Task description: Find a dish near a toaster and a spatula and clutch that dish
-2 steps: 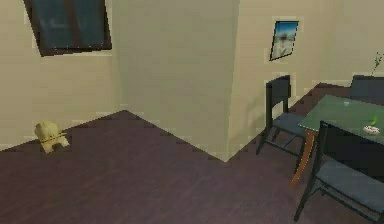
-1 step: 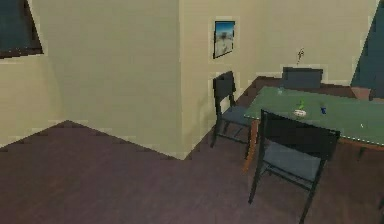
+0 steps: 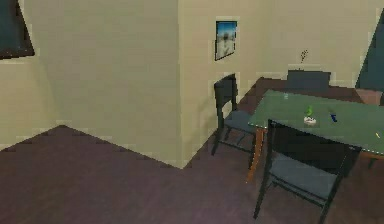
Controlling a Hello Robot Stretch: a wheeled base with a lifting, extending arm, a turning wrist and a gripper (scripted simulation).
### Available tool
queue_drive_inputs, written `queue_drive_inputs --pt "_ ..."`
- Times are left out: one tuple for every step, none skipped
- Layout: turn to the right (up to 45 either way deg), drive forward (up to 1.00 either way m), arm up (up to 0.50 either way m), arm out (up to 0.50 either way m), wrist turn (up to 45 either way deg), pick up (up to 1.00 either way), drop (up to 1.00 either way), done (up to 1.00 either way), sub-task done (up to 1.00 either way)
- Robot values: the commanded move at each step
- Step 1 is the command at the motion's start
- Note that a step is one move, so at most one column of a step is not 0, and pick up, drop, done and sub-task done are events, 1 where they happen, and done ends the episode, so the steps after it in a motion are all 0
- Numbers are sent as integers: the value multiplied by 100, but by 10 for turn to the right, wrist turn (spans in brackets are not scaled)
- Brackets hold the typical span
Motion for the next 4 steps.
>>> queue_drive_inputs --pt "-450 0 0 0 0 0 0 0 0" --pt "-120 0 0 0 0 0 0 0 0" --pt "-30 0 0 0 0 0 0 0 0" --pt "0 70 0 0 0 0 0 0 0"
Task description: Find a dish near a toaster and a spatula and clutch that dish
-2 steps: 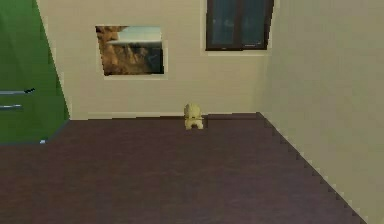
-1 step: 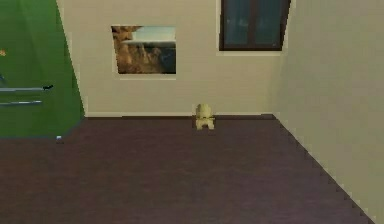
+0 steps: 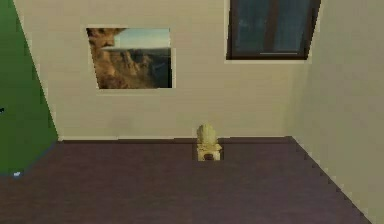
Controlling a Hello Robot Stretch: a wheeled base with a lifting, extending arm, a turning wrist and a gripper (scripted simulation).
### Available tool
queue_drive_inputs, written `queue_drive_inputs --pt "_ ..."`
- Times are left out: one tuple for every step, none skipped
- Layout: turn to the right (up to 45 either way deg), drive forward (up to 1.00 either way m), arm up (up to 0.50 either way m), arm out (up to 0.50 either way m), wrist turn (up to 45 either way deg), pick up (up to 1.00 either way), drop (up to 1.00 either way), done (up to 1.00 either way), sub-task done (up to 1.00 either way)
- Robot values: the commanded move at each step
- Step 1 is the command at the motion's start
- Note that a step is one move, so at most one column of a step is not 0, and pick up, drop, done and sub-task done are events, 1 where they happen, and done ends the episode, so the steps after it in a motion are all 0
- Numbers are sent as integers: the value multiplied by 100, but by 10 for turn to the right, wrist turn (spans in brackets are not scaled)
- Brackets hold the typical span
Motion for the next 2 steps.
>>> queue_drive_inputs --pt "420 0 0 0 0 0 0 0 0" --pt "0 20 0 0 0 0 0 0 0"
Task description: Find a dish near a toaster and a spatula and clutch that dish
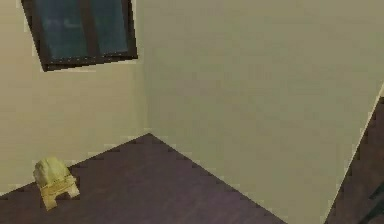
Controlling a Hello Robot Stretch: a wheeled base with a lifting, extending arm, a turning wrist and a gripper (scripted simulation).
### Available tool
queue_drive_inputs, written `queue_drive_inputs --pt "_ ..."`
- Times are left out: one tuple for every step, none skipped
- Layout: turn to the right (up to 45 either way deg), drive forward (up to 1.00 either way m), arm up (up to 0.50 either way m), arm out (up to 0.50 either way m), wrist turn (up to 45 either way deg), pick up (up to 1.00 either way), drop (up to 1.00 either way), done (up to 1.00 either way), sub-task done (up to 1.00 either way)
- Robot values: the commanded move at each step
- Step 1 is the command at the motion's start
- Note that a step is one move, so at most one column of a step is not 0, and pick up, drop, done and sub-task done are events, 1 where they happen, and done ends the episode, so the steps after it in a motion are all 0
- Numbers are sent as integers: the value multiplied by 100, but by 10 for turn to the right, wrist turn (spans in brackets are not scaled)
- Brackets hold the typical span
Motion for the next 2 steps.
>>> queue_drive_inputs --pt "-450 0 0 0 0 0 0 0 0" --pt "-450 0 0 0 0 0 0 0 0"
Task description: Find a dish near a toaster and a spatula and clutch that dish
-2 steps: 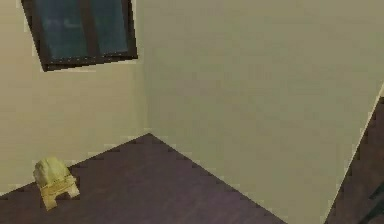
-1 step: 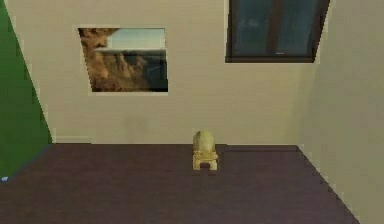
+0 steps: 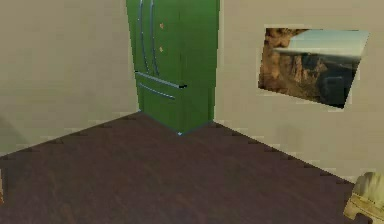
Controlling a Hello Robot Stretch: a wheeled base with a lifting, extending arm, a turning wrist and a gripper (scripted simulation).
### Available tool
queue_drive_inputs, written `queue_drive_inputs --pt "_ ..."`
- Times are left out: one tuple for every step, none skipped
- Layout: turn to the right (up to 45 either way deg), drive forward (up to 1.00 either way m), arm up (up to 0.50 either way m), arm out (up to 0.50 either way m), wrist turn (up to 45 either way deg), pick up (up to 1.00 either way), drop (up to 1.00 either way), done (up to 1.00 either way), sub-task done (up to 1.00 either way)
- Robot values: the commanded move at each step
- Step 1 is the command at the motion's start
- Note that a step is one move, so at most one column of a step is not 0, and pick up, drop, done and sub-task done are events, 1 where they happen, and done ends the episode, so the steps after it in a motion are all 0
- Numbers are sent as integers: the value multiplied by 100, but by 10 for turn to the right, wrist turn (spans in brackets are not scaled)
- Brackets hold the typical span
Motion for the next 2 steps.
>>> queue_drive_inputs --pt "-60 0 0 0 0 0 0 0 0" --pt "0 55 0 0 0 0 0 0 0"
